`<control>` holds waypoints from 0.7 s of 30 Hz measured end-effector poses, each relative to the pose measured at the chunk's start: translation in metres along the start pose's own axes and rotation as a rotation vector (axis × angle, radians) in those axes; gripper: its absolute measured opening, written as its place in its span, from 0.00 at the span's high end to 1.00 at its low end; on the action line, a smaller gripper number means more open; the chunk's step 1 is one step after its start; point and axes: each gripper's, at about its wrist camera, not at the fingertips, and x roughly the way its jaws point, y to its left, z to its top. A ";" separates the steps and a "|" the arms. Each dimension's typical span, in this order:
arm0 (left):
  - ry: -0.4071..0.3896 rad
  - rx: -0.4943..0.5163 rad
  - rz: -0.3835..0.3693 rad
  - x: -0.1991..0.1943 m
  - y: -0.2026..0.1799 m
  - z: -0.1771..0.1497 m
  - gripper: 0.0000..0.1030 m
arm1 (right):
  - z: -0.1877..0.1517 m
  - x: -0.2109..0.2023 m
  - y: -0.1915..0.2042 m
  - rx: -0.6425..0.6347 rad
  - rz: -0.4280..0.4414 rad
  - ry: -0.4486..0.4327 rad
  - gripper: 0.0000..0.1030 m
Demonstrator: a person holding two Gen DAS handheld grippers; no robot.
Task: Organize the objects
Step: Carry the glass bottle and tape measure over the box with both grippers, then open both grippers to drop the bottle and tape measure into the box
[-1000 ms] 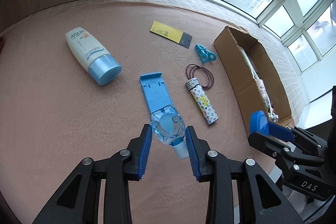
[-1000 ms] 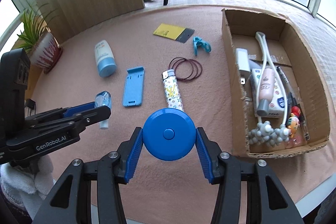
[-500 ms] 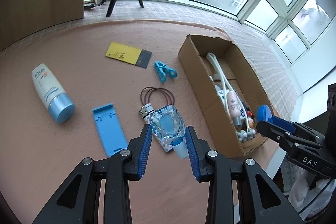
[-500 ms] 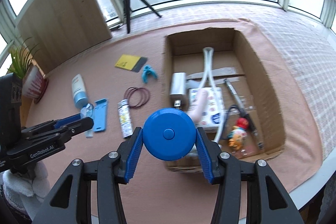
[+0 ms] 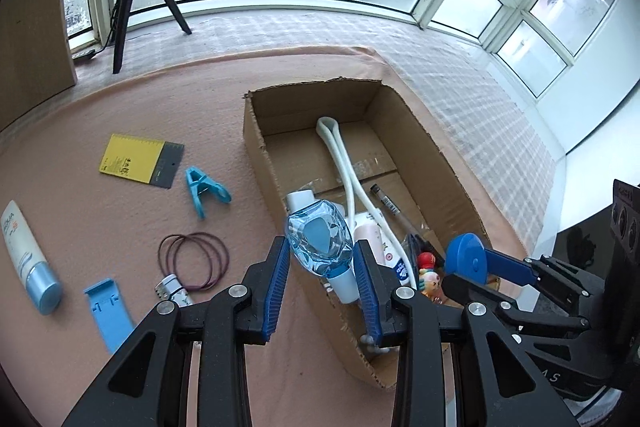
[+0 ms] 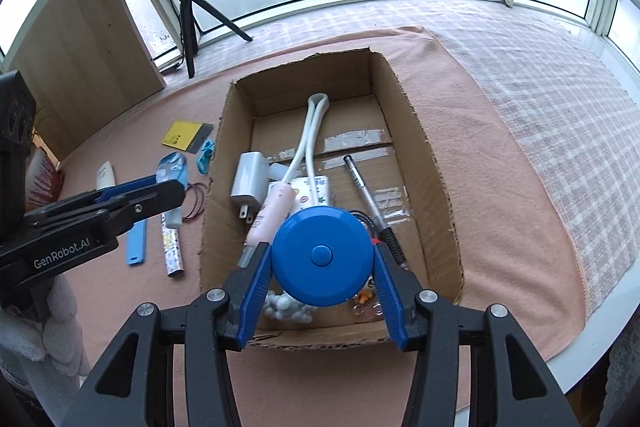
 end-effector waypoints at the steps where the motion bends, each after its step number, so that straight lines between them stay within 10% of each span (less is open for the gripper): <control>1: 0.001 0.003 0.002 0.003 -0.003 0.002 0.65 | 0.000 0.001 -0.002 0.000 0.000 0.002 0.55; 21: 0.008 -0.028 -0.016 0.020 -0.020 0.013 0.63 | 0.005 0.017 -0.015 -0.017 0.006 0.040 0.54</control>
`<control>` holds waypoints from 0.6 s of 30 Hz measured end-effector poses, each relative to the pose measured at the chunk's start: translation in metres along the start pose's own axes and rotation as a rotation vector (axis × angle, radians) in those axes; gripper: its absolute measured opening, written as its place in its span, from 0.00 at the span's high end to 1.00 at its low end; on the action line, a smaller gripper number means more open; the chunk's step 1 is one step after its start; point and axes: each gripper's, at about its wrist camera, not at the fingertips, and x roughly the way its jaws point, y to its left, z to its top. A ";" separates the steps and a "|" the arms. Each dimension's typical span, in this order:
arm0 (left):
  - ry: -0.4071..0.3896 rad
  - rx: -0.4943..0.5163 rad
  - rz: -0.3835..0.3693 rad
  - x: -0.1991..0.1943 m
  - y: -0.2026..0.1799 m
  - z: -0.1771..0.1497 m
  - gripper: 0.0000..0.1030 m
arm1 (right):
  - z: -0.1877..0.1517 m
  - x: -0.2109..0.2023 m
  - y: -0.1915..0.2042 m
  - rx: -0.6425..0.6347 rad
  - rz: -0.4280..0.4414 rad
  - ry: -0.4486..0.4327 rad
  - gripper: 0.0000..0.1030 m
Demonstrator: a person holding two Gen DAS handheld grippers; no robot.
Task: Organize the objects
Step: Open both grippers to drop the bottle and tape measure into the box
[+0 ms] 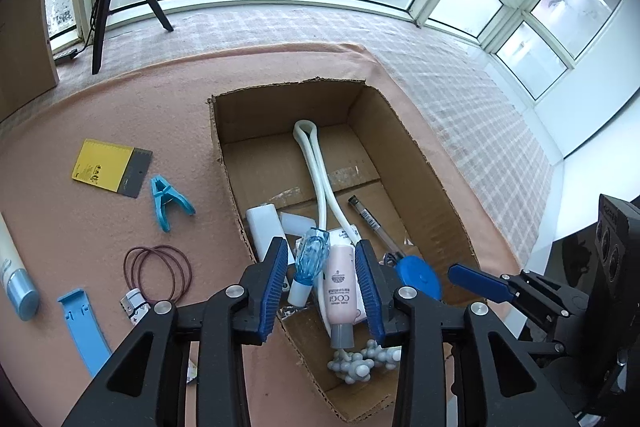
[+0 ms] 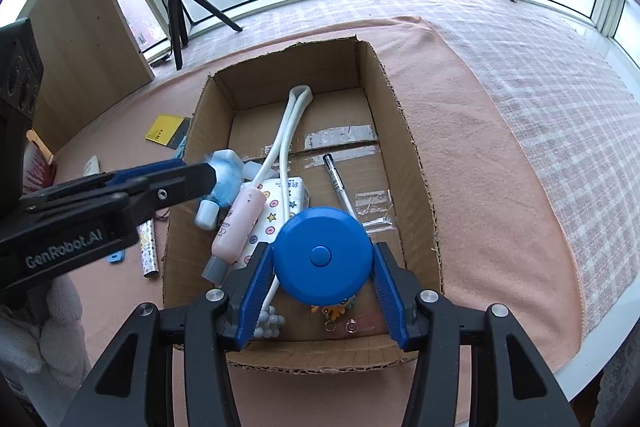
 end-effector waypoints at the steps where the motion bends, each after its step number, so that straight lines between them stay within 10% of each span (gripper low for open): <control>1: -0.001 0.000 0.003 -0.001 0.001 0.000 0.63 | 0.000 0.000 0.000 0.001 0.006 0.003 0.54; 18: -0.033 -0.126 0.057 -0.048 0.068 -0.032 0.63 | 0.006 -0.002 0.035 -0.029 0.064 -0.015 0.54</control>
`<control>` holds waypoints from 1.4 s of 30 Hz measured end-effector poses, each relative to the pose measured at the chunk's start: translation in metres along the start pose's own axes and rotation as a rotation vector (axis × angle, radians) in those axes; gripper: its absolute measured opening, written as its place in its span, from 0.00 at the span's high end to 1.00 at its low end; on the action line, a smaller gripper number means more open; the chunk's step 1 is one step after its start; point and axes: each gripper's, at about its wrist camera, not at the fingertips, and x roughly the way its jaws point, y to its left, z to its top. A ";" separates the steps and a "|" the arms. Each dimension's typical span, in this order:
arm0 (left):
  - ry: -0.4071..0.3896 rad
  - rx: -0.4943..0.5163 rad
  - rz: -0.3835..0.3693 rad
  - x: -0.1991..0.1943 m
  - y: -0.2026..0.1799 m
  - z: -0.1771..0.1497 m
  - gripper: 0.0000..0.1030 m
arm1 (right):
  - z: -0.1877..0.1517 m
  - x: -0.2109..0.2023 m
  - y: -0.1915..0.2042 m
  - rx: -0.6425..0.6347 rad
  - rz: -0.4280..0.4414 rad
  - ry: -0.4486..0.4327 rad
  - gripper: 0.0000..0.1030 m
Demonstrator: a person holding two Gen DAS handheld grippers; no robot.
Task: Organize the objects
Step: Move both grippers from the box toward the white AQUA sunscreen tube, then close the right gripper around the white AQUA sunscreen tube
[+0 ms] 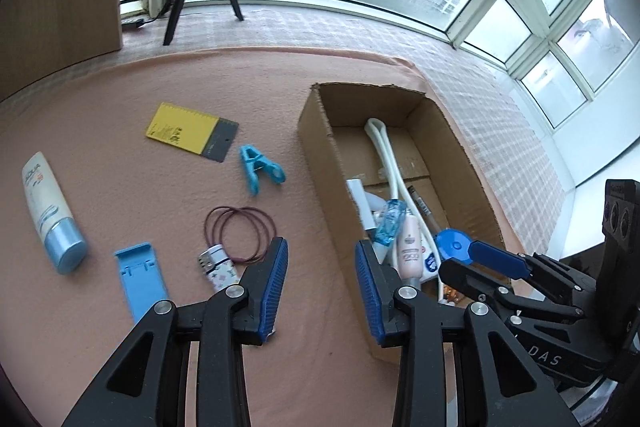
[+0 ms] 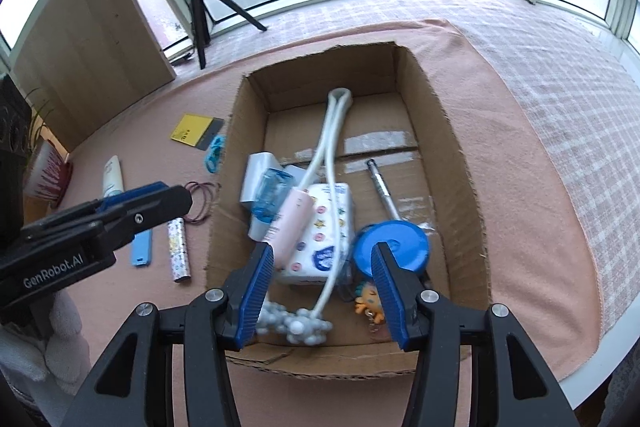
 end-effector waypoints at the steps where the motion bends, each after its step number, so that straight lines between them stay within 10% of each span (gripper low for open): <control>1: -0.005 -0.015 0.008 -0.004 0.009 -0.002 0.63 | 0.001 0.000 0.005 -0.007 0.006 -0.002 0.54; 10: -0.044 -0.153 0.067 -0.045 0.089 -0.015 0.63 | 0.016 0.008 0.058 -0.069 0.097 0.007 0.54; 25: -0.081 -0.326 0.158 -0.072 0.210 -0.028 0.20 | 0.066 0.062 0.169 -0.152 0.317 0.102 0.52; 42: -0.050 -0.364 0.140 -0.033 0.258 -0.003 0.17 | 0.093 0.171 0.261 -0.257 0.324 0.290 0.43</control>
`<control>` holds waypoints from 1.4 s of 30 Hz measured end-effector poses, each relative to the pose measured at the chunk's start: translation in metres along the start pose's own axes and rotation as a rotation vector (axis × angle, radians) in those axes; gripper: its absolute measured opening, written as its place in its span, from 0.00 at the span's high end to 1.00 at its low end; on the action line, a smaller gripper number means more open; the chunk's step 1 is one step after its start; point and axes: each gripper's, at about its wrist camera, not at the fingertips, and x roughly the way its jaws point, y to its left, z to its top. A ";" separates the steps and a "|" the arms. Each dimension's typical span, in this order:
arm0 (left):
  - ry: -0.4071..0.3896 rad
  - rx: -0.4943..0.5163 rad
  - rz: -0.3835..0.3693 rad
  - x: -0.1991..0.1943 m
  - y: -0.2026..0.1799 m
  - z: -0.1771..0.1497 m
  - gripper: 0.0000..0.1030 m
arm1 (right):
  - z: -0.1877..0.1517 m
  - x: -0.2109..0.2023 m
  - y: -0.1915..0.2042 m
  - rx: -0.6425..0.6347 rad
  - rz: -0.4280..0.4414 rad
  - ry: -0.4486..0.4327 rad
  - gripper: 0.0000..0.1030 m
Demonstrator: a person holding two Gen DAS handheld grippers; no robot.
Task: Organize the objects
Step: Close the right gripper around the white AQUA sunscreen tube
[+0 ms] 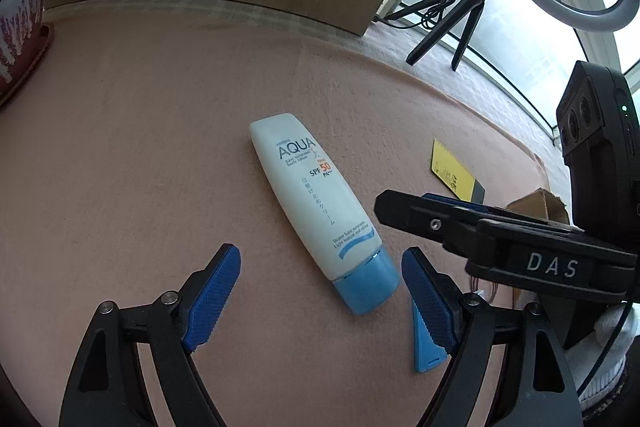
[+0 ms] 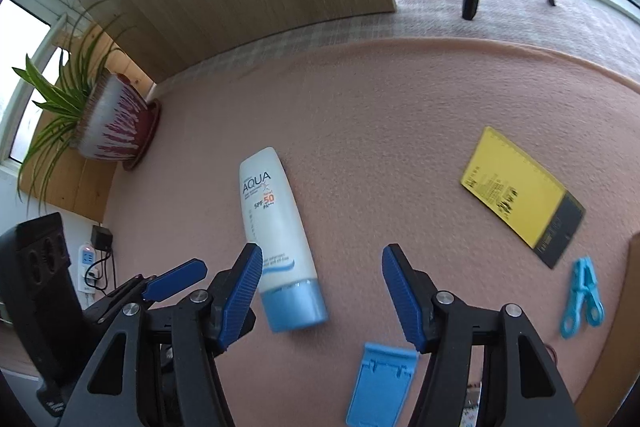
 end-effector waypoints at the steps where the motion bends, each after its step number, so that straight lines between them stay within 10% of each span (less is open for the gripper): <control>1: 0.002 0.003 0.003 0.003 -0.001 0.002 0.17 | 0.001 0.005 0.001 -0.006 -0.002 0.009 0.43; 14: 0.020 0.058 0.057 0.028 -0.007 0.007 0.19 | 0.011 0.030 0.014 -0.076 0.018 0.074 0.43; 26: 0.027 0.059 -0.019 0.029 -0.010 0.008 0.47 | 0.008 0.035 0.020 -0.065 0.072 0.086 0.65; 42: -0.007 0.126 -0.018 -0.020 -0.048 -0.061 0.53 | -0.072 -0.013 0.020 0.045 0.056 -0.056 0.65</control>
